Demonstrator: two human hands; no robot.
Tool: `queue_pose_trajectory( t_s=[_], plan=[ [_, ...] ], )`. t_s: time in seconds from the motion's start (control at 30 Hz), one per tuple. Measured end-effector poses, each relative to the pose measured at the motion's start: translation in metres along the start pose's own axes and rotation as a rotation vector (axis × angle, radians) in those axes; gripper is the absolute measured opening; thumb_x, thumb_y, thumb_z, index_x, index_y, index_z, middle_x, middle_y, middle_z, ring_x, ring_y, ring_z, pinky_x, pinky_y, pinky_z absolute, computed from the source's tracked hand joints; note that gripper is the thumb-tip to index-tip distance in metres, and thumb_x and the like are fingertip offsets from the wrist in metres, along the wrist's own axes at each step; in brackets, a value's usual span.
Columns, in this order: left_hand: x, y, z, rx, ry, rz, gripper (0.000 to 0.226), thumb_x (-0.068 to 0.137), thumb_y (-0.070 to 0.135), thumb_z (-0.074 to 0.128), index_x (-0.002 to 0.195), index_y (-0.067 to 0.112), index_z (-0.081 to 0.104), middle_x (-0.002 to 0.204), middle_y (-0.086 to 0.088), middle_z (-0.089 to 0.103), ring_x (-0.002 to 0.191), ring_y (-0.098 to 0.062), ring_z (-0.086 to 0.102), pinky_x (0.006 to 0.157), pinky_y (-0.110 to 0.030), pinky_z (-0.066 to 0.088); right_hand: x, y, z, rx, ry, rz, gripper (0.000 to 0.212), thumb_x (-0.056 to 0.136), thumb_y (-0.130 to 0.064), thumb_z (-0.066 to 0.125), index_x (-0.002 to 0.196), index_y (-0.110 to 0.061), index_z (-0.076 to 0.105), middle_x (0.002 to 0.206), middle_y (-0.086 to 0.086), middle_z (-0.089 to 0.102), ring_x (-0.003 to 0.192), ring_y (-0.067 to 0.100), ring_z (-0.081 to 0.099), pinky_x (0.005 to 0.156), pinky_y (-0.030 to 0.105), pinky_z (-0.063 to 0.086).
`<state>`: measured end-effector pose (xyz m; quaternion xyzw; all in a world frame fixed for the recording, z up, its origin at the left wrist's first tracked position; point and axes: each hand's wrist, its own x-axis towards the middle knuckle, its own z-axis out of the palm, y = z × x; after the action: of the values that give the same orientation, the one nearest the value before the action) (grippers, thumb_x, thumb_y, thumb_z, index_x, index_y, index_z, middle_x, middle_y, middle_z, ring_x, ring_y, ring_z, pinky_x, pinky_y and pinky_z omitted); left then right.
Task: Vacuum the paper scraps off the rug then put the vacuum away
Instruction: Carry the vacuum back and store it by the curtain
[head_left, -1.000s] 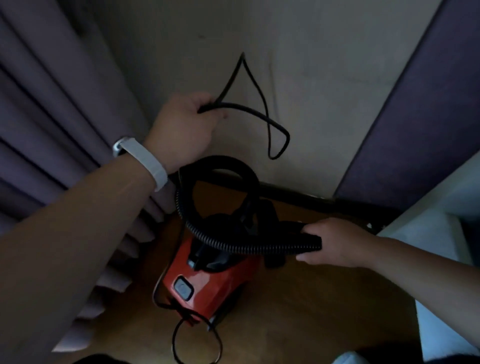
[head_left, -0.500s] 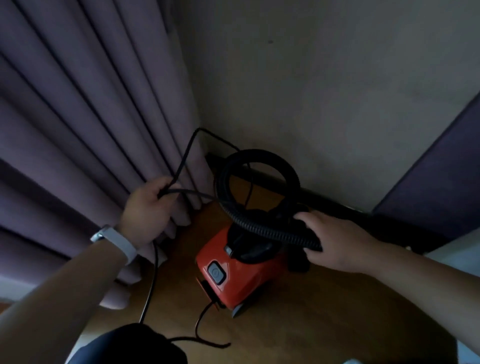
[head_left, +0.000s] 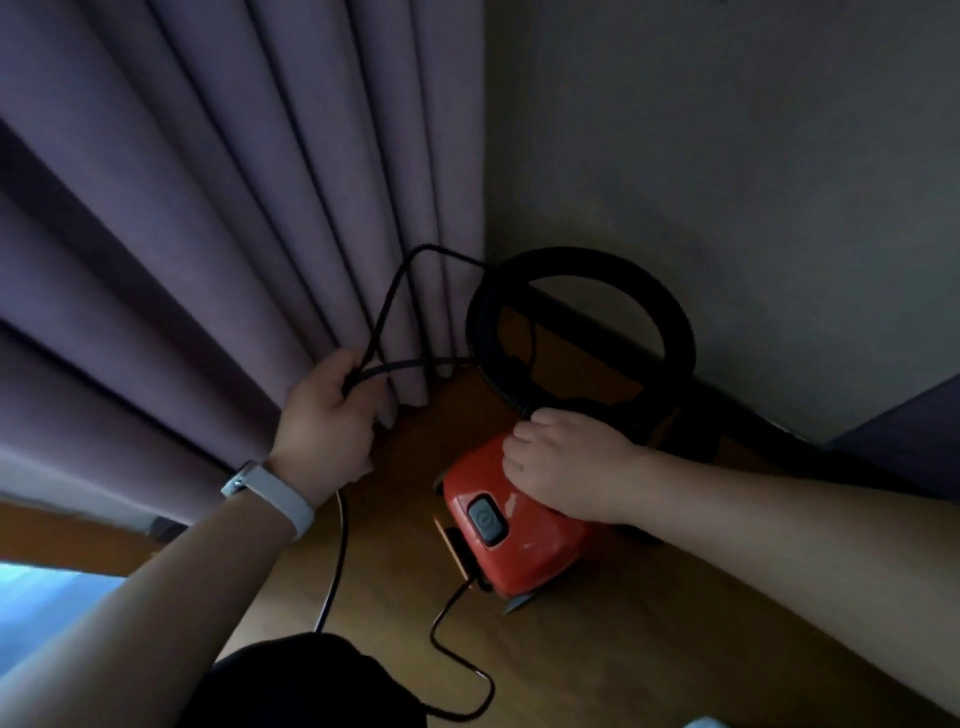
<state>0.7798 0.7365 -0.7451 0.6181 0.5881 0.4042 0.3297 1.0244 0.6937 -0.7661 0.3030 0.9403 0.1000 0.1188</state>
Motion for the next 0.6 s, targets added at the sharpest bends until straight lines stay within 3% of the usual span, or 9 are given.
queue_pose_trajectory(
  t_s=[0.07, 0.13, 0.27, 0.4, 0.47, 0.53, 0.6],
  plan=[
    [0.000, -0.005, -0.010, 0.001, 0.009, -0.040, 0.027, 0.100, 0.013, 0.051, 0.087, 0.034, 0.063, 0.053, 0.003, 0.059, 0.040, -0.008, 0.053, 0.032, -0.019, 0.037, 0.012, 0.003, 0.005, 0.073, -0.061, 0.117, 0.036, 0.097, -0.017, 0.049, 0.132, -0.008, 0.054, 0.120, 0.009, 0.061, 0.107, 0.027, 0.057, 0.097, 0.038, 0.041],
    [0.002, -0.011, -0.022, 0.030, -0.034, -0.080, 0.032, 0.101, 0.015, 0.050, 0.085, 0.040, 0.062, 0.051, 0.010, 0.059, 0.041, -0.006, 0.053, 0.037, -0.019, 0.040, 0.014, 0.009, 0.008, 0.216, -0.143, 0.206, 0.047, 0.096, -0.016, 0.050, 0.142, -0.012, 0.043, 0.132, 0.011, 0.052, 0.118, 0.029, 0.050, 0.103, 0.040, 0.038],
    [0.007, -0.017, -0.045, 0.132, -0.136, -0.095, 0.045, 0.098, 0.010, 0.050, 0.083, 0.051, 0.061, 0.057, 0.020, 0.059, 0.052, -0.001, 0.054, 0.052, -0.024, 0.045, 0.005, 0.017, 0.009, 0.410, -0.297, 0.227, 0.051, 0.089, -0.016, 0.053, 0.139, -0.019, 0.045, 0.135, 0.006, 0.043, 0.125, 0.026, 0.040, 0.108, 0.040, 0.037],
    [0.008, -0.018, -0.050, 0.160, -0.103, -0.144, 0.031, 0.100, 0.017, 0.051, 0.082, 0.040, 0.061, 0.057, 0.008, 0.059, 0.053, -0.013, 0.055, 0.053, -0.037, 0.050, 0.006, 0.019, 0.008, 0.341, -0.368, 0.192, 0.049, 0.084, -0.027, 0.057, 0.132, -0.022, 0.050, 0.124, 0.003, 0.052, 0.116, 0.025, 0.048, 0.107, 0.040, 0.037],
    [0.001, -0.025, -0.054, 0.222, -0.083, -0.143, 0.021, 0.099, 0.020, 0.053, 0.084, 0.034, 0.059, 0.067, 0.002, 0.062, 0.061, -0.018, 0.059, 0.060, -0.038, 0.052, 0.004, 0.017, 0.015, 0.266, -0.369, 0.182, 0.040, 0.086, -0.025, 0.056, 0.126, -0.020, 0.053, 0.117, 0.004, 0.057, 0.107, 0.026, 0.053, 0.098, 0.039, 0.038],
    [-0.007, -0.035, -0.065, 0.440, -0.147, -0.108, 0.013, 0.095, 0.022, 0.054, 0.092, 0.034, 0.057, 0.074, 0.004, 0.065, 0.069, -0.016, 0.062, 0.065, -0.033, 0.052, 0.002, 0.019, 0.024, 0.252, -0.362, 0.224, 0.028, 0.090, -0.023, 0.054, 0.118, -0.018, 0.055, 0.110, 0.005, 0.059, 0.097, 0.025, 0.056, 0.079, 0.036, 0.037],
    [-0.012, -0.045, -0.079, 0.559, -0.183, -0.109, 0.019, 0.093, 0.017, 0.056, 0.099, 0.034, 0.058, 0.079, 0.005, 0.065, 0.076, -0.019, 0.062, 0.071, -0.033, 0.050, 0.002, 0.021, 0.033, 0.278, -0.375, 0.279, 0.021, 0.091, -0.027, 0.055, 0.110, -0.020, 0.057, 0.103, 0.002, 0.061, 0.083, 0.021, 0.055, 0.067, 0.033, 0.035]
  ],
)
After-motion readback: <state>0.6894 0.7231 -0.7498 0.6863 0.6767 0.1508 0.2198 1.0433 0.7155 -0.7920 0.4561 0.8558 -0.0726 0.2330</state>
